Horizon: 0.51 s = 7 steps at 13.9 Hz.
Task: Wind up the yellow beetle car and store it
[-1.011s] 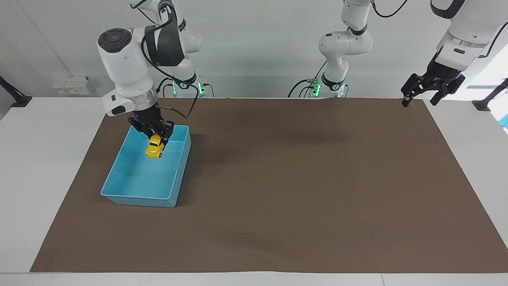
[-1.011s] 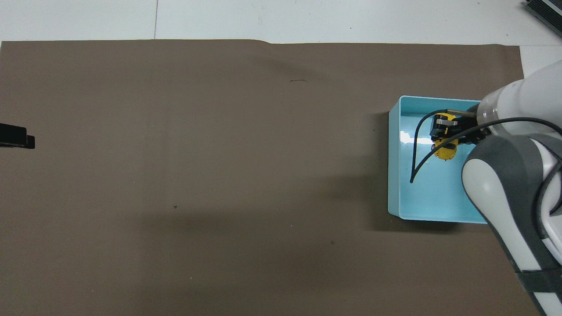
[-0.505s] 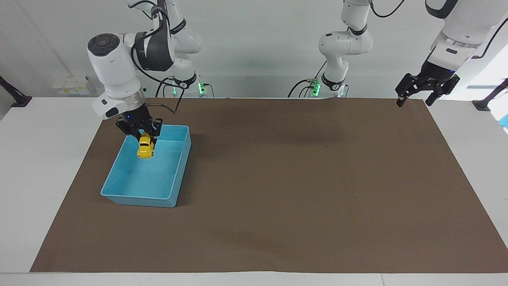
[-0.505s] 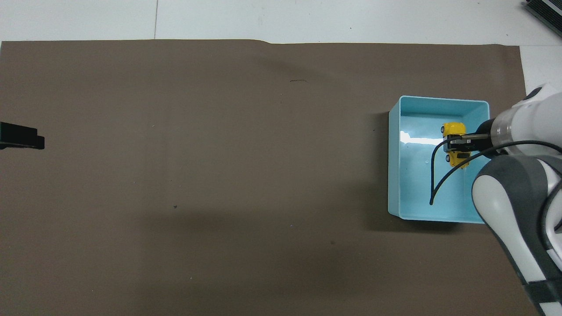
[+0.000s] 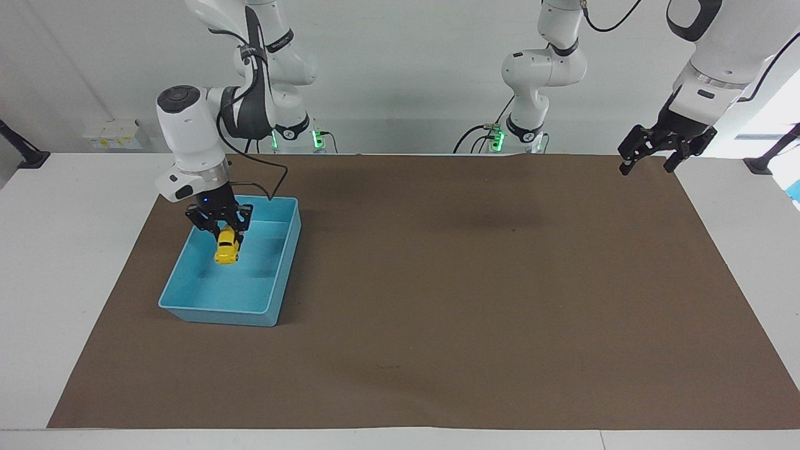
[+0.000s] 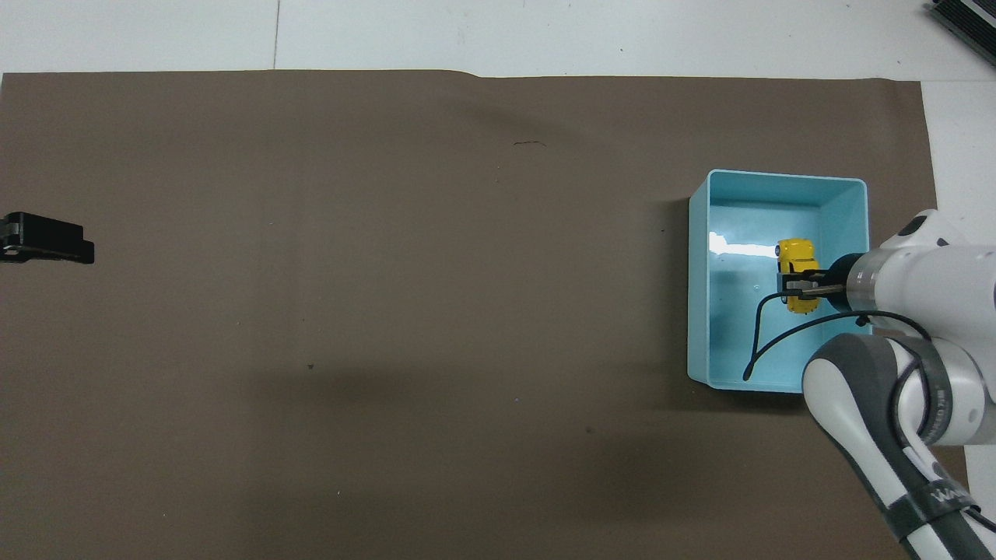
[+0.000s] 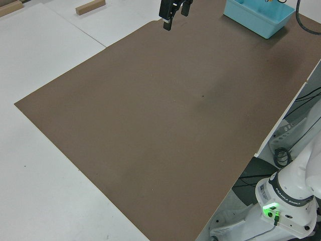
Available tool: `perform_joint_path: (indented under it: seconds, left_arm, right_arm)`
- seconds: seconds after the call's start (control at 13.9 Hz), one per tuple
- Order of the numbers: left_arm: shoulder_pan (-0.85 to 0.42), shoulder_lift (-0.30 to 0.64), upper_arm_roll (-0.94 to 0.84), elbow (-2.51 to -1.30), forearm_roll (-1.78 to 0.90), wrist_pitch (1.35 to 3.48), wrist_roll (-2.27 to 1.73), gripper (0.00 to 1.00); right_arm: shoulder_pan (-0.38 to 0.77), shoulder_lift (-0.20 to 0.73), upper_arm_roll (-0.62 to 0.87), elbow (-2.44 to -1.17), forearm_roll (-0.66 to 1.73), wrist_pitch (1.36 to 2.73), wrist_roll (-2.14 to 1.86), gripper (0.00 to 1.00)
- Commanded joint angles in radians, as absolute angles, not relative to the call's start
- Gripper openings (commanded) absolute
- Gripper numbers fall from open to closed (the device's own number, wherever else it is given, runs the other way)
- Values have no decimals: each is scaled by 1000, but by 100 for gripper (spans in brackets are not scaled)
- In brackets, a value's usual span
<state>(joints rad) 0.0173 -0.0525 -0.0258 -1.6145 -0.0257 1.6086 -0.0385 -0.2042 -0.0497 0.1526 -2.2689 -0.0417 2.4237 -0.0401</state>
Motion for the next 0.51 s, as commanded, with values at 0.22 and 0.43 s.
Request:
perform_joint_path:
  seconds: [0.22,0.43]
  left_arm:
    - [20,-69,-14,-1621,-35,1598,-49,100]
    - [17,-69,-15,-1621,-35,1598,-49,100]
  right_arm:
    - [-221,-68,167,-2445,-23,2650,-71,0]
    - [-222,-46,167,-2468,-15,2687,-69,0]
